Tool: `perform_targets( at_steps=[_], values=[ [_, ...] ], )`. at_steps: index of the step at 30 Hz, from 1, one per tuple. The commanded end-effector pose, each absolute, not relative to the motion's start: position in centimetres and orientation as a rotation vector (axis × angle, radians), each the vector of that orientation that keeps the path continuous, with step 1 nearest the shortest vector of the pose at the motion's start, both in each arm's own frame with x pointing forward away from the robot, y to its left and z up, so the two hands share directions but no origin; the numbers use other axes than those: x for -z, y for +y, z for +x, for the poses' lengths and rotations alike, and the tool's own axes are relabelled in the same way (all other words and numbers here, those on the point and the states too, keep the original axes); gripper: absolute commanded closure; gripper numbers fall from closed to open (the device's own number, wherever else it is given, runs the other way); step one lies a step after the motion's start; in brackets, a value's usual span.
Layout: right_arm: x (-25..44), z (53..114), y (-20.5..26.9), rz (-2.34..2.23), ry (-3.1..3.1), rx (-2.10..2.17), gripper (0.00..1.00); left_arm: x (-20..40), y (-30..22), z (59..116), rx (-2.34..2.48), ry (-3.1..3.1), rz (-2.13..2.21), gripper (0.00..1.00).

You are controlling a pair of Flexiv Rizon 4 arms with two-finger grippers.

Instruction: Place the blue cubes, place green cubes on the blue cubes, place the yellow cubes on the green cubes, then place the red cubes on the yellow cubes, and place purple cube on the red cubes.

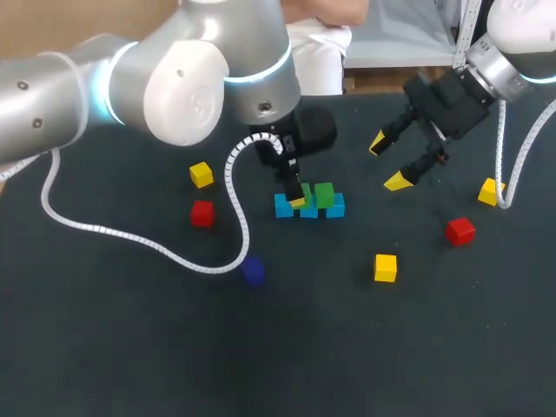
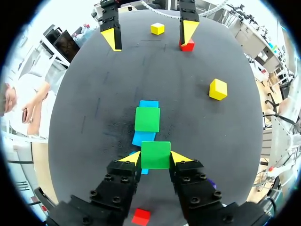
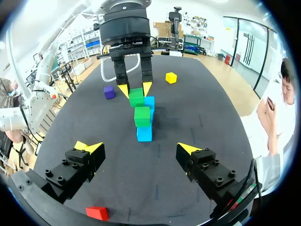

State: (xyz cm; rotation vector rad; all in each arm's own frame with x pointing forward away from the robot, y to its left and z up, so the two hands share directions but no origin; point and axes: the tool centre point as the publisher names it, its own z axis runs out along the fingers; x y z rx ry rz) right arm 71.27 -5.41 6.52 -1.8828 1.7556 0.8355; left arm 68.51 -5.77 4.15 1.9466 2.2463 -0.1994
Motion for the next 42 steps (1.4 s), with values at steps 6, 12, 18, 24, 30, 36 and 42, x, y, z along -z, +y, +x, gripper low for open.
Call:
perform_targets(
  at_steps=[6, 12, 18, 24, 30, 36, 42],
  values=[
    [-6.53, 71.19, -5.42, -1.881, 1.755, -0.834, 0.0, -3.74, -5.67, 68.7, 0.2, 2.253, 1.94, 1.0],
    [-6.53, 71.19, -5.42, -1.881, 1.755, -0.834, 0.0, -3.69, -5.55, 68.82, 0.195, 2.253, 1.931, 1.0],
    [-6.53, 71.19, -5.42, -1.881, 1.755, -0.834, 0.0, -3.97, -5.51, 69.18, 0.184, 2.246, 1.926, 1.0],
    [-6.53, 71.19, -5.42, -1.881, 1.755, -0.834, 0.0, -3.84, -5.59, 69.39, 0.185, 2.241, 1.931, 1.0],
    [-6.53, 71.19, -5.42, -1.881, 1.755, -0.834, 0.0, -3.53, -5.6, 69.26, 0.193, 2.243, 1.932, 1.0],
    [-6.53, 71.19, -5.42, -1.881, 1.755, -0.834, 0.0, -3.4, -5.53, 69.2, 0.198, 2.246, 1.926, 1.0],
    [-6.53, 71.19, -5.42, -1.881, 1.755, -0.834, 0.0, -3.44, -5.52, 69.31, 0.192, 2.242, 1.923, 1.0]
  ],
)
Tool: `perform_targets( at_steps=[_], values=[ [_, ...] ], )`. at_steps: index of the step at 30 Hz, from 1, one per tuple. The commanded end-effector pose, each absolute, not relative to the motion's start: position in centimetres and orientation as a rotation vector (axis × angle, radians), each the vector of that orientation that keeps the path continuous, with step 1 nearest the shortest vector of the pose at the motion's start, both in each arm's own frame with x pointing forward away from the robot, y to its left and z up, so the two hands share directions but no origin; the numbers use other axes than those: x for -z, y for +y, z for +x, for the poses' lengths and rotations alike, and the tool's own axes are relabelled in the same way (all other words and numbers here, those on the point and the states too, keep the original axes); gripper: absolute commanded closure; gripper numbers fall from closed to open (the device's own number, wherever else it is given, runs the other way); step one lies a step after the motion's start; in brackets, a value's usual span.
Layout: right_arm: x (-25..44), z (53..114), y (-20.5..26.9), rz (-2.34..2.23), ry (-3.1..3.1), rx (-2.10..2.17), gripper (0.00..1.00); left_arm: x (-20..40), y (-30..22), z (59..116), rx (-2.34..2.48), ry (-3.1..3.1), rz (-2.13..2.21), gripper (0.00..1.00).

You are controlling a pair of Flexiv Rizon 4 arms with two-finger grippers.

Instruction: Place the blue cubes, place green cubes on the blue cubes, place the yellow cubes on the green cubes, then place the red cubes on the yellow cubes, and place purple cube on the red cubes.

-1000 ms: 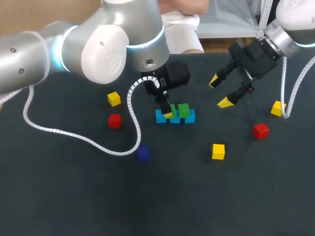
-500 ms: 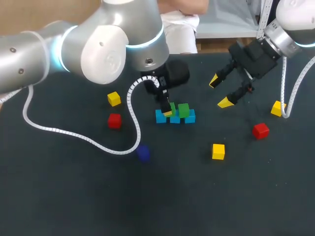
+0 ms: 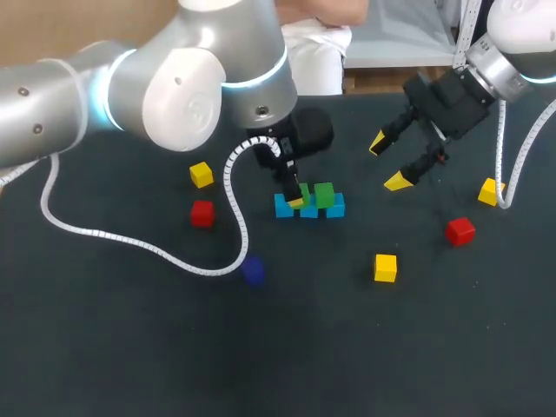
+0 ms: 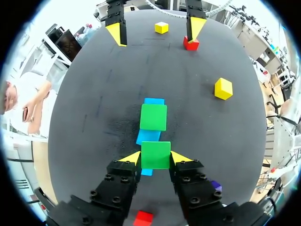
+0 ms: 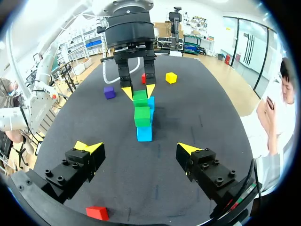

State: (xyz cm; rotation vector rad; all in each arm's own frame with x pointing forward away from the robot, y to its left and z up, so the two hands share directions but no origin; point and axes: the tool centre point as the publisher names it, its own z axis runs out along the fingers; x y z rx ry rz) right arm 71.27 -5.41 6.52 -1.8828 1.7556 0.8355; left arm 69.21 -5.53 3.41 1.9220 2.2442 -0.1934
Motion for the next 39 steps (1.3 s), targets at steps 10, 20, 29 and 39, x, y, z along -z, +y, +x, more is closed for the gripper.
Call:
perform_targets(
  at_steps=[10, 20, 29, 39],
  values=[
    [-6.53, 71.19, -5.42, -1.881, 1.755, -0.834, 0.0, -3.55, -5.61, 69.47, 0.184, 2.237, 1.925, 1.0],
    [-6.53, 71.19, -5.42, -1.881, 1.755, -0.834, 0.0, -3.42, -5.46, 69.36, 0.19, 2.243, 1.922, 1.0],
    [-6.53, 71.19, -5.42, -1.881, 1.755, -0.834, 0.0, -3.4, -5.5, 69.66, 0.19, 2.235, 1.927, 1.0],
    [-6.53, 71.19, -5.42, -1.881, 1.755, -0.834, 0.0, -2.94, -5.65, 69.7, 0.205, 2.236, 1.933, 0.93]
  ],
)
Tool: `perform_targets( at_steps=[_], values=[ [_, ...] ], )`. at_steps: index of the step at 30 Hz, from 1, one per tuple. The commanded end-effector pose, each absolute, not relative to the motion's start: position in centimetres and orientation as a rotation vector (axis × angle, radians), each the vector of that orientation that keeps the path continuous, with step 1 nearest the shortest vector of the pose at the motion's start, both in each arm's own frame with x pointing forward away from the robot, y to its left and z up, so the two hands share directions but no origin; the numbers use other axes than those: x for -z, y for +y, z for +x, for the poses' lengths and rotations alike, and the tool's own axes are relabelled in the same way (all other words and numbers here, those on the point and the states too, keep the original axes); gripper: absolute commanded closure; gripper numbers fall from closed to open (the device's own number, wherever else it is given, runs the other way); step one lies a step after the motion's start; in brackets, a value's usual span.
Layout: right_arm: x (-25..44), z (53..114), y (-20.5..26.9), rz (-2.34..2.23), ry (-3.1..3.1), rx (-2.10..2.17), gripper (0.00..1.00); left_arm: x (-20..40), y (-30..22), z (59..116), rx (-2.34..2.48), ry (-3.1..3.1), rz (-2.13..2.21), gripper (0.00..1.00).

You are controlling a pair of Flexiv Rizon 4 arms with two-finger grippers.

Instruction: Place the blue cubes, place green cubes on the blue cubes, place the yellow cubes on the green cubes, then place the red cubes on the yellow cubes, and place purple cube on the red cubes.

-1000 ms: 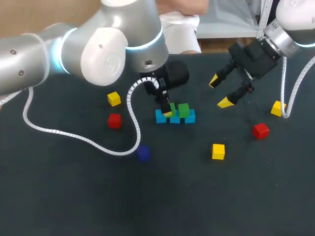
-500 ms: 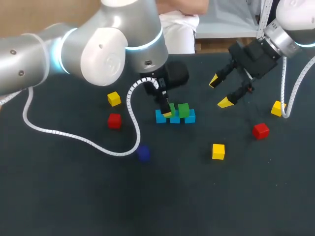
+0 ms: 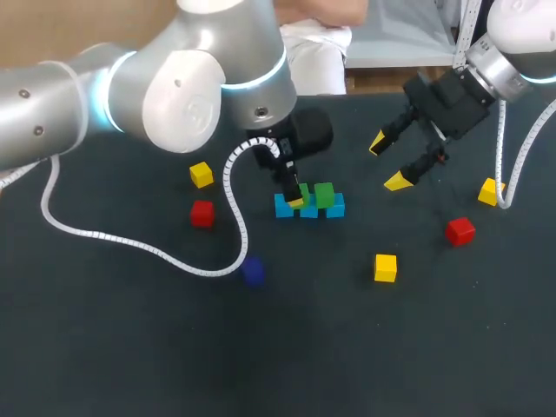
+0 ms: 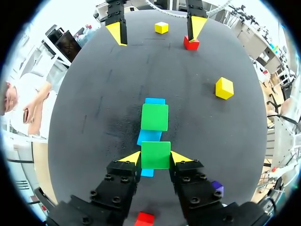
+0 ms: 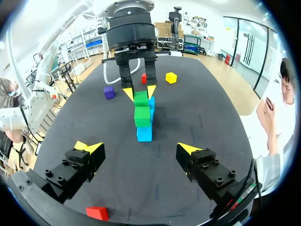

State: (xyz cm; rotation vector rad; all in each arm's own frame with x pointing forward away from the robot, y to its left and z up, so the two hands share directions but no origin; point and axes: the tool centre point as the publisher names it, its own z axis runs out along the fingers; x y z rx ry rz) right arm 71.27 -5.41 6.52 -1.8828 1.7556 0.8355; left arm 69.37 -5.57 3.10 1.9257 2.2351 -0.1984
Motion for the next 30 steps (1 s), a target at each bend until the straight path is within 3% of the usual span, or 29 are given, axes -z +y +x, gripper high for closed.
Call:
perform_targets(
  at_steps=[1, 19, 23, 25, 28, 30],
  values=[
    [-6.5, 71.2, -5.4, -1.881, 1.755, -0.834, 0.0, -2.9, -5.6, 69.7, 0.205, 2.237, 1.933, 0.91],
    [-6.5, 71.2, -5.4, -1.881, 1.755, -0.834, 0.0, -2.9, -5.5, 70.3, 0.193, 2.236, 1.925, 0.98],
    [-6.5, 71.2, -5.4, -1.881, 1.755, -0.834, 0.0, -2.8, -5.5, 70.4, 0.194, 2.237, 1.926, 0.96],
    [-6.5, 71.2, -5.4, -1.881, 1.755, -0.834, 0.0, -2.8, -5.5, 70.5, 0.193, 2.236, 1.928, 0.9],
    [-6.5, 71.2, -5.4, -1.881, 1.755, -0.834, 0.0, -2.8, -5.5, 70.6, 0.192, 2.234, 1.932, 0.97],
    [-6.5, 71.2, -5.4, -1.881, 1.755, -0.834, 0.0, -2.8, -5.5, 70.7, 0.192, 2.232, 1.933, 0.96]
  ],
)
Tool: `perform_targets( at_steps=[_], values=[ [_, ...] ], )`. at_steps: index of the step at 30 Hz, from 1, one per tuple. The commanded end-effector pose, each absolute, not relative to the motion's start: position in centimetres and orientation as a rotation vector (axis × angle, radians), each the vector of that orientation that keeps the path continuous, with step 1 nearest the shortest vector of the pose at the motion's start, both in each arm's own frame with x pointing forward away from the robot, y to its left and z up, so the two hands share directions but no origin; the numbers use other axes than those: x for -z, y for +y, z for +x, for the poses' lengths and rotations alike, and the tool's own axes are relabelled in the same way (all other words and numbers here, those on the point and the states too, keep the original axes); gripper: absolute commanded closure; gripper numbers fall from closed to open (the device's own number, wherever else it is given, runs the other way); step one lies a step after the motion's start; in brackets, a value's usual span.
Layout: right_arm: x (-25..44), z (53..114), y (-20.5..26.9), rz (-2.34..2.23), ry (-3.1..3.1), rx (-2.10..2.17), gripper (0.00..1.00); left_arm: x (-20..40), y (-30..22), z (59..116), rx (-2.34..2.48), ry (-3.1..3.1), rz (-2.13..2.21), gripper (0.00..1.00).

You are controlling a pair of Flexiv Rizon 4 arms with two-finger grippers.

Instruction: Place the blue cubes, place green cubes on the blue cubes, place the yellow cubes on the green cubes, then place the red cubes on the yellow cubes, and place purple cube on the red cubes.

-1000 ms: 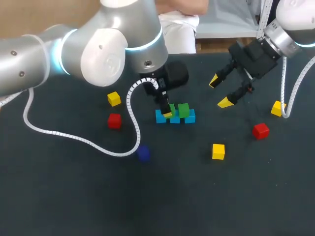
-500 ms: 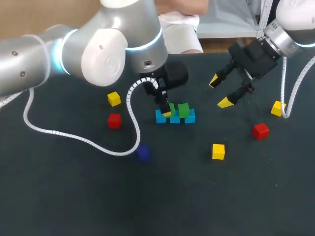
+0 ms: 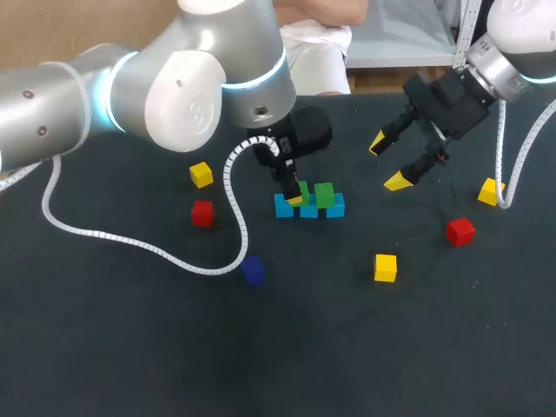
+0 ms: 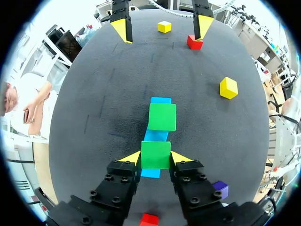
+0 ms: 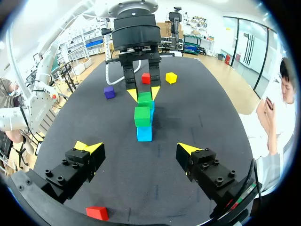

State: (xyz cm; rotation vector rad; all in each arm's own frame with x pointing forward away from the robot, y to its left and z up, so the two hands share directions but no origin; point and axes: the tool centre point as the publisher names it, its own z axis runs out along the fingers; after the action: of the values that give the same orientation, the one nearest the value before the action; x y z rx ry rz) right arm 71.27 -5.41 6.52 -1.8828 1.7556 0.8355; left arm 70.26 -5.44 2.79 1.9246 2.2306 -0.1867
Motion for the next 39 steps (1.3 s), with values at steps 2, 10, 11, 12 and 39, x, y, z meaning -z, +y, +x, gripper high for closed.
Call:
perform_targets(
  at_steps=[2, 10, 11, 12, 39],
  values=[
    [-6.5, 71.2, -5.4, -1.881, 1.755, -0.834, 0.0, -2.8, -5.6, 70.8, 0.192, 2.226, 1.94, 0.68],
    [-6.5, 71.2, -5.4, -1.881, 1.755, -0.834, 0.0, -2.6, -5.6, 70.6, 0.208, 2.225, 1.939, 0.0],
    [-6.5, 71.2, -5.4, -1.881, 1.755, -0.834, 0.0, -2.6, -5.6, 70.6, 0.211, 2.226, 1.937, 0.0],
    [-6.5, 71.2, -5.4, -1.881, 1.755, -0.834, 0.0, -2.6, -5.6, 70.5, 0.213, 2.228, 1.935, 0.0],
    [-6.5, 71.2, -5.4, -1.881, 1.755, -0.834, 0.0, -6.2, -2.5, 68.5, 0.17, 2.158, 1.801, 0.0]
  ],
)
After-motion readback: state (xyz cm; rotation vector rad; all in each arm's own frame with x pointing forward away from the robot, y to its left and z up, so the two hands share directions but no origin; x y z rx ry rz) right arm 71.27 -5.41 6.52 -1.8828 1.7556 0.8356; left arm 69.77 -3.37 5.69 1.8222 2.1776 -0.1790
